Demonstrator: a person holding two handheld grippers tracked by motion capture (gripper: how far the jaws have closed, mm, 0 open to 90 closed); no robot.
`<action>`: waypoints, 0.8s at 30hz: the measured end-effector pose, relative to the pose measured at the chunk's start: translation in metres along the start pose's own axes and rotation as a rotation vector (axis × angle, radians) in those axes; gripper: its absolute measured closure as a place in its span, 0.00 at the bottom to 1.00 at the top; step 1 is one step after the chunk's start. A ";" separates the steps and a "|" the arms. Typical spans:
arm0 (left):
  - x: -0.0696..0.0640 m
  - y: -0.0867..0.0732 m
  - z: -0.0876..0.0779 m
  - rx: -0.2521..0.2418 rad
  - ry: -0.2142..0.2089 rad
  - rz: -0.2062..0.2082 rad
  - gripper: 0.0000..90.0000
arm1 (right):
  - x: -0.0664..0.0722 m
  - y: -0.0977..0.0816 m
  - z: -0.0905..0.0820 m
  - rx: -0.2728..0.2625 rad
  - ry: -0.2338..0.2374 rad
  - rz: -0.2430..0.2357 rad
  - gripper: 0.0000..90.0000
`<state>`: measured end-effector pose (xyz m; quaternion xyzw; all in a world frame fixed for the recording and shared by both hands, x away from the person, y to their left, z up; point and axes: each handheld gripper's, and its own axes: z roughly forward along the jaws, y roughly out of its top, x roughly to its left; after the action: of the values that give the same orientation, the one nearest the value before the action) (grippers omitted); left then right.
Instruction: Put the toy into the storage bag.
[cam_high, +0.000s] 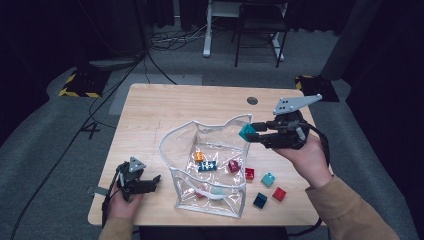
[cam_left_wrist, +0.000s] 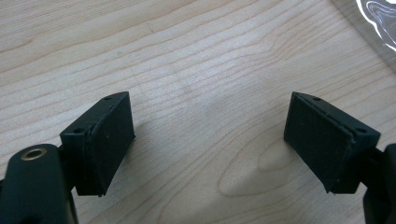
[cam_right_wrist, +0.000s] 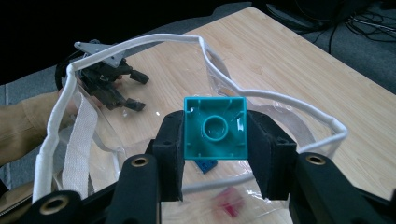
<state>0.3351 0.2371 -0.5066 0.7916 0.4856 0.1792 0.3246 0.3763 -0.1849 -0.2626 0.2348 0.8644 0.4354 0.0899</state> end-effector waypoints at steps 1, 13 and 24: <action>0.000 0.000 0.000 -0.001 0.000 0.000 0.18 | 0.001 0.002 0.002 0.001 0.002 -0.006 0.66; 0.000 0.000 0.000 0.000 0.000 0.000 0.18 | 0.007 0.016 0.030 0.030 0.051 -0.012 0.66; 0.000 0.000 0.000 0.000 0.000 0.000 0.18 | 0.020 0.020 0.074 0.093 0.099 -0.031 0.66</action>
<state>0.3351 0.2371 -0.5065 0.7917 0.4856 0.1790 0.3245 0.3922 -0.1121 -0.2907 0.2035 0.8907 0.4042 0.0430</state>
